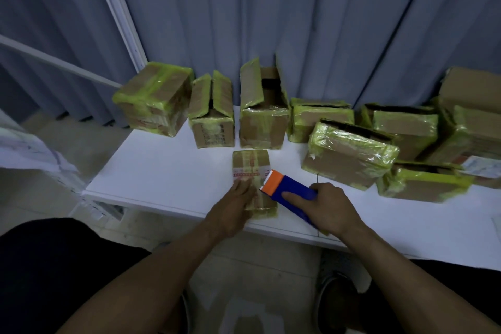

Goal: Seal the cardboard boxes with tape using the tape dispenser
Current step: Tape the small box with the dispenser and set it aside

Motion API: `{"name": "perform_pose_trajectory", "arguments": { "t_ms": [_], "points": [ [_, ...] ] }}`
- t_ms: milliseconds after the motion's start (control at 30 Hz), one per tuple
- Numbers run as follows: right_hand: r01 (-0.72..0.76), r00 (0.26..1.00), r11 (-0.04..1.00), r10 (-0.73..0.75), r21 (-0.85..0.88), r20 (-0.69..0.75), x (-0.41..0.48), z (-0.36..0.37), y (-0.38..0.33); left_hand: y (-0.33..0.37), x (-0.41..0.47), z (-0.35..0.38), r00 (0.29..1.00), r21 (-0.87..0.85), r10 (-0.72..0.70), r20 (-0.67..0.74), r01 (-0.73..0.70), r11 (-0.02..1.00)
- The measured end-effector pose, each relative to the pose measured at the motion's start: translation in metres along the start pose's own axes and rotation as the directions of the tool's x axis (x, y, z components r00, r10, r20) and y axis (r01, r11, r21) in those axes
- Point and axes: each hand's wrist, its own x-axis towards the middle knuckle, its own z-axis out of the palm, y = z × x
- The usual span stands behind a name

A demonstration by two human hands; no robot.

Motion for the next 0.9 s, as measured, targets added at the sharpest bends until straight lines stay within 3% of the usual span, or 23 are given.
{"name": "perform_pose_trajectory", "arguments": {
  "t_ms": [67, 133, 267, 400, 533, 600, 800, 900],
  "points": [
    [0.012, 1.000, 1.000, -0.012, 0.028, 0.013, -0.003, -0.001, 0.000, 0.011, -0.010, -0.014, 1.000, -0.053, 0.013, 0.008, -0.012, 0.999],
    [0.038, 0.999, 0.998, -0.038, 0.058, 0.012, -0.006, -0.004, -0.001, 0.026, -0.020, -0.034, 0.997, -0.226, -0.050, -0.059, 0.035, 0.974],
    [0.122, 0.993, 0.981, -0.120, 0.148, -0.021, -0.013, -0.009, -0.007, 0.044, -0.023, -0.089, 0.899, -0.585, -0.426, -0.103, 0.291, 0.757],
    [0.210, 0.976, 0.933, -0.217, 0.292, -0.007, -0.016, -0.009, -0.013, 0.068, -0.052, -0.128, 0.907, -0.812, -0.420, 0.020, 0.259, 0.522],
    [0.273, 0.951, 0.875, -0.307, 0.401, 0.023, -0.024, -0.009, -0.023, 0.081, -0.079, -0.136, 0.894, -0.904, -0.447, -0.031, 0.165, 0.394],
    [0.304, 0.937, 0.857, -0.347, 0.415, 0.029, -0.027, -0.008, -0.025, 0.082, -0.083, -0.132, 0.881, -0.913, -0.472, -0.030, 0.168, 0.372],
    [0.321, 0.925, 0.834, -0.378, 0.450, 0.040, -0.032, -0.008, -0.027, 0.075, -0.084, -0.128, 0.861, -0.880, -0.494, -0.119, 0.139, 0.455],
    [0.324, 0.925, 0.834, -0.378, 0.446, 0.035, -0.033, -0.007, -0.028, 0.075, -0.082, -0.126, 0.868, -0.885, -0.489, -0.079, 0.165, 0.435]
  ]
}}
